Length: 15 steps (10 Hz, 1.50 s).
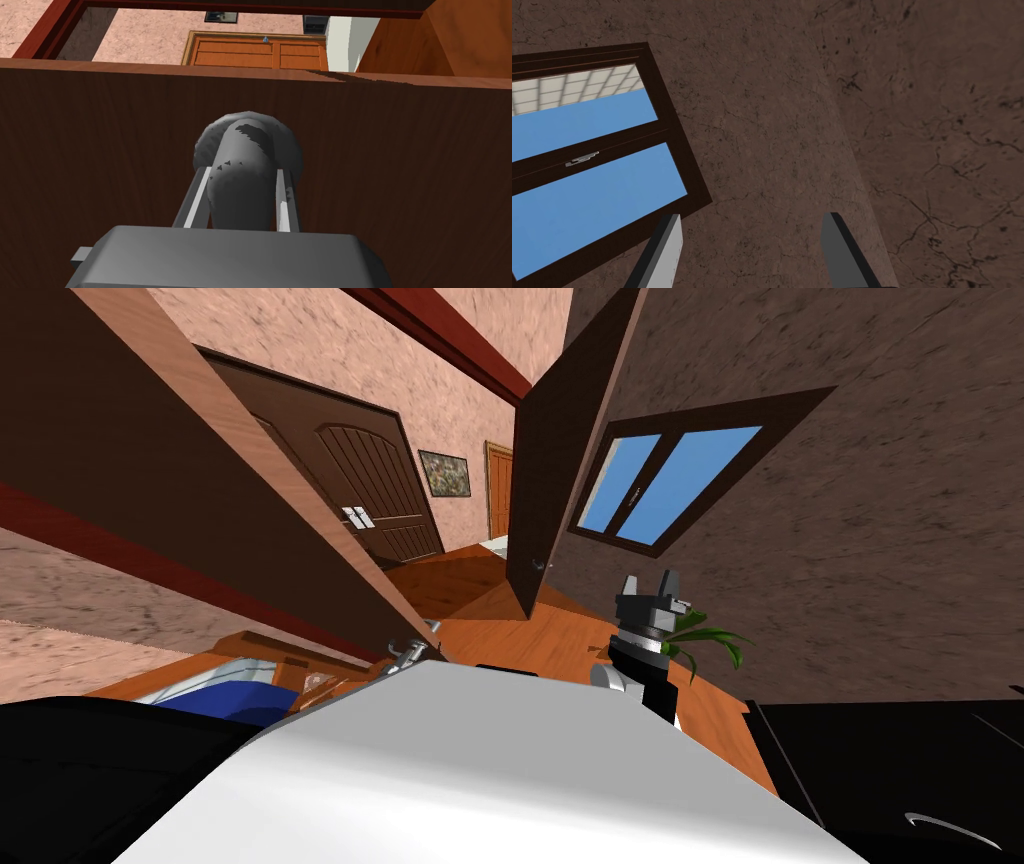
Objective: Pull the door open
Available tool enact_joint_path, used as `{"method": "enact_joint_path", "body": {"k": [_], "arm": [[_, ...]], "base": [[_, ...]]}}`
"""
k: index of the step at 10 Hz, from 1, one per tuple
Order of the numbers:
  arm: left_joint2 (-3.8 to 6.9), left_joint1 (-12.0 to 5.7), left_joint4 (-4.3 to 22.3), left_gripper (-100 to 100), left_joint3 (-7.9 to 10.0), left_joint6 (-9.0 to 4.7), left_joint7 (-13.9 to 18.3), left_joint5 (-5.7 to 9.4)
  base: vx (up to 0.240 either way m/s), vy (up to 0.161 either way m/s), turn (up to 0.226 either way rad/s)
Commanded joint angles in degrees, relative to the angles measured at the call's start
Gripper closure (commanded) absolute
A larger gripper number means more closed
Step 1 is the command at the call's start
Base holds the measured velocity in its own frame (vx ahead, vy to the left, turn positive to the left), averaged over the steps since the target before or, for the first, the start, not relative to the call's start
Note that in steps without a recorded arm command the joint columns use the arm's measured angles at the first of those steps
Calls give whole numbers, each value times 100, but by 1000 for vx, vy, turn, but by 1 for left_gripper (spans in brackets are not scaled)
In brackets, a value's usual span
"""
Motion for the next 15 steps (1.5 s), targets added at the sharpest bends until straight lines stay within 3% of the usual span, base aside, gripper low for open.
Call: {"method": "enact_joint_path", "body": {"k": [1, 4, 5, 15], "arm": [[-134, -177, 286, 100, -95, -193, 41, -67], [-185, -251, 210, 100, -178, -173, 11, -102], [-131, 11, -312, -100, -168, 83, -139, -20], [-403, 551, -1547, -100, -483, 677, -1024, 335]], "base": [[54, -95, -13], [64, -115, -34], [41, -95, 55], [-7, -16, 48]]}}
